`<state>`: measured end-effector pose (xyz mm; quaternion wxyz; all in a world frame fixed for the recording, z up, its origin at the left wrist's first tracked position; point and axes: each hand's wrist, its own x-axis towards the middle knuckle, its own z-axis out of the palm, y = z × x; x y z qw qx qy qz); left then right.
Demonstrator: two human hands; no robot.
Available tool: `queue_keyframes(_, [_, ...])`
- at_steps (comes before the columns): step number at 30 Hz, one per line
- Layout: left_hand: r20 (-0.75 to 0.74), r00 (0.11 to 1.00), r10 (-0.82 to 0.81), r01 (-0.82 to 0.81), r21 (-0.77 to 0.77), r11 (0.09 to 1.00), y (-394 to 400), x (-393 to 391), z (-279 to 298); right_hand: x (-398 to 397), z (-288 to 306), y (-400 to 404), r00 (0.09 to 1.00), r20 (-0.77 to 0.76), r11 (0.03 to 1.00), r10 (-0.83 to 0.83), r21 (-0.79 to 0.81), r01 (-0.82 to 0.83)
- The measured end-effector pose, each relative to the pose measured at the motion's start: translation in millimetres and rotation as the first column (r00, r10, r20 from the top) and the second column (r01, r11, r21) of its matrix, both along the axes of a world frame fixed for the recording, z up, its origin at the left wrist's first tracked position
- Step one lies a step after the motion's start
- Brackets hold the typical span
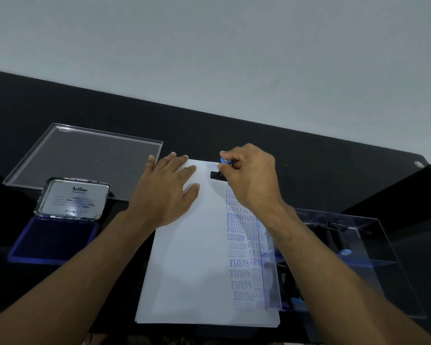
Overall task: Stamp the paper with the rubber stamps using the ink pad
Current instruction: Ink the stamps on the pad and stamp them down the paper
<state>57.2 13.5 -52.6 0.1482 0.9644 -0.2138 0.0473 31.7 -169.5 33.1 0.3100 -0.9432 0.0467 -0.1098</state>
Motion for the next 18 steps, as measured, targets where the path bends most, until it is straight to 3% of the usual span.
queue_keyframes(18, [0.046,0.999,0.011,-0.013,0.038,0.999,1,3,-7,7,-14,3,0.999,-0.045,0.997,0.012,-0.076,-0.016])
